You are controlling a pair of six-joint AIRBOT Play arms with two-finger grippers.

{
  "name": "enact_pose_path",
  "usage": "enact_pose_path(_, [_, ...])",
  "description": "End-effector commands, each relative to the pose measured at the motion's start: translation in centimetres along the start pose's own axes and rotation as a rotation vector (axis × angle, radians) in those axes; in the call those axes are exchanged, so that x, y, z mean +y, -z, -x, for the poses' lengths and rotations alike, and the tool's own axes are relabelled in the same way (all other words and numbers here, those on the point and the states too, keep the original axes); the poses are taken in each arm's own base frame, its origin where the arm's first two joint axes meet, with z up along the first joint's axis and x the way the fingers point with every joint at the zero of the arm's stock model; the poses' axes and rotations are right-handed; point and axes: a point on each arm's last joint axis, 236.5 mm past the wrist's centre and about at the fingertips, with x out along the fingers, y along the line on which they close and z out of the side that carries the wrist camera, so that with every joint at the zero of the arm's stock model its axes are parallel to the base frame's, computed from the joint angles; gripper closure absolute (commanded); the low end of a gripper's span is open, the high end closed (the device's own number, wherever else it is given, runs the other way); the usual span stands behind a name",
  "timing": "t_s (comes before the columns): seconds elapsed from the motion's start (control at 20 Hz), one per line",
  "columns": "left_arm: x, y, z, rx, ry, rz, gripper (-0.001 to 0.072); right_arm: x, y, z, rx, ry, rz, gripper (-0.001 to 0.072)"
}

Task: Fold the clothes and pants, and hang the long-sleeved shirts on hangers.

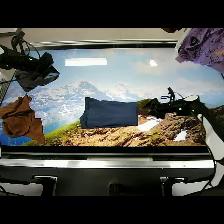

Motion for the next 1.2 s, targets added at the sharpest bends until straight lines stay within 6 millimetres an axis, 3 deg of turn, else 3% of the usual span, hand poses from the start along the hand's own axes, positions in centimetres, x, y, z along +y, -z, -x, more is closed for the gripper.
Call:
enact_pose_path(0.0, [0.1,0.0,0.0,0.001,-0.001,0.001,0.0689,0.1,0.8,-4.0,0.027,-0.027,-0.009,0.0181])
enact_pose_path(0.1, [0.1,0.0,0.0,0.001,-0.002,0.001,0.0689,0.4,1.5,-5.9,0.041,-0.008,0.002,0.0192])
enact_pose_path(0.35, [0.1,0.0,-0.1,0.002,-0.002,0.001,0.0689,1.5,2.5,-7.7,0.055,0.004,-0.002,0.0511])
enact_pose_path(0.4, [0.1,0.0,-0.1,0.002,-0.002,0.001,0.0689,1.8,2.5,-7.5,0.057,-0.006,-0.002,0.0675])
enact_pose_path(0.55, [0.1,0.0,-0.1,0.003,-0.002,0.001,0.0689,4.7,-0.3,-5.1,-0.008,-0.045,0.047,0.0684])
enact_pose_path(0.7, [0.1,0.0,-0.1,0.003,-0.002,0.001,0.0689,7.1,-5.8,0.1,-0.127,-0.043,0.073,0.0684])
enact_pose_path(0.85, [0.1,0.0,-0.1,0.003,-0.002,0.001,0.0689,7.9,-11.5,7.4,-0.286,0.009,0.093,0.0684])
enact_pose_path(1.0, [0.1,0.0,0.0,0.003,-0.002,0.001,0.0689,7.0,-15.8,15.5,-0.453,0.07,0.084,0.0684])
enact_pose_path(1.15, [0.1,0.0,0.0,0.003,-0.002,0.001,0.0689,4.2,-18.4,23.9,-0.615,0.134,0.025,0.0684])
